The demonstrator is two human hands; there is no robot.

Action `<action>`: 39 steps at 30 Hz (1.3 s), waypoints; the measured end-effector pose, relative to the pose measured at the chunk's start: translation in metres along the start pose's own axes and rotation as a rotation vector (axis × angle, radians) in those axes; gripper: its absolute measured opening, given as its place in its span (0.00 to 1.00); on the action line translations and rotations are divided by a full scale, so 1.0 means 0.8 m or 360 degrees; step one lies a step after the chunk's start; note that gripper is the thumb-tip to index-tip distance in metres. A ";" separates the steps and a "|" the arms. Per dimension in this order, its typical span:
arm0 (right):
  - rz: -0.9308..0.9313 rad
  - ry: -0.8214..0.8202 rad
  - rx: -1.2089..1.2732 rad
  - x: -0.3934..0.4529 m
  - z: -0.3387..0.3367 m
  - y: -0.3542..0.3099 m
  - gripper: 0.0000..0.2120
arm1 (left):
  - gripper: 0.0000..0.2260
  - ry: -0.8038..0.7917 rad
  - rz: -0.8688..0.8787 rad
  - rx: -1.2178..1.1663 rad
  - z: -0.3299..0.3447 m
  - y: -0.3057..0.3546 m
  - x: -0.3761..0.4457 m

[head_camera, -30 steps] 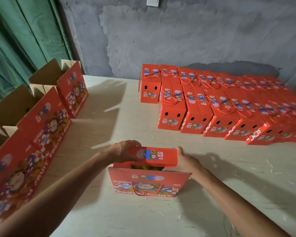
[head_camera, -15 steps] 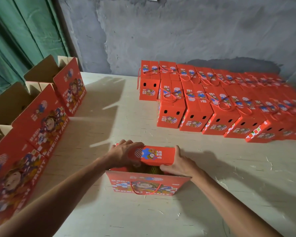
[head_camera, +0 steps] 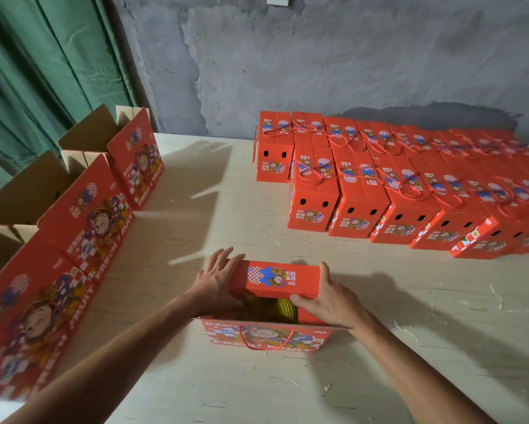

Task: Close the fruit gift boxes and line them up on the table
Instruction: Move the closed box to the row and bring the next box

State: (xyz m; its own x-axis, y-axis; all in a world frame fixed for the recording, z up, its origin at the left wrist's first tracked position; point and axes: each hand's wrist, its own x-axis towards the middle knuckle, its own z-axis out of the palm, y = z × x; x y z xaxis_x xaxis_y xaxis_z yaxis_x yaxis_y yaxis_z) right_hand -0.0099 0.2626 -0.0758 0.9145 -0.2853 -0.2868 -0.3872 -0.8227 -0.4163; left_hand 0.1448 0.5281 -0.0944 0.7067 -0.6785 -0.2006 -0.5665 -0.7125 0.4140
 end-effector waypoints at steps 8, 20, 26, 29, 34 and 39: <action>0.0023 0.0033 0.0000 0.000 0.002 0.000 0.43 | 0.54 0.0102 0.0117 -0.0096 0.005 -0.001 -0.001; -0.0006 -0.0141 0.0342 -0.001 -0.007 0.011 0.55 | 0.43 0.0229 0.0086 -0.0742 -0.006 -0.003 -0.015; -0.0073 0.0307 0.1306 -0.033 0.028 0.036 0.29 | 0.19 0.0557 0.0139 -0.1322 -0.005 -0.009 -0.049; -0.0135 0.0507 0.1303 -0.046 0.039 0.043 0.12 | 0.20 0.0657 0.0049 -0.1642 -0.003 -0.014 -0.061; -0.0132 0.0216 0.1271 -0.074 0.026 0.039 0.15 | 0.22 0.0365 0.0166 -0.1379 0.000 -0.014 -0.082; 0.0061 -0.0050 0.1370 -0.094 0.004 0.024 0.27 | 0.33 0.0096 0.0143 -0.1335 -0.012 -0.012 -0.096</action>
State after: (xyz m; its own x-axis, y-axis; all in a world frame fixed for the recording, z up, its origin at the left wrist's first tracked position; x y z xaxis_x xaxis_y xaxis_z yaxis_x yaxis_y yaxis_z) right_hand -0.0867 0.2700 -0.0645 0.9002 -0.2811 -0.3326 -0.3836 -0.1500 -0.9112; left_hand 0.1002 0.5887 -0.0746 0.7089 -0.6985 -0.0977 -0.1360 -0.2713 0.9528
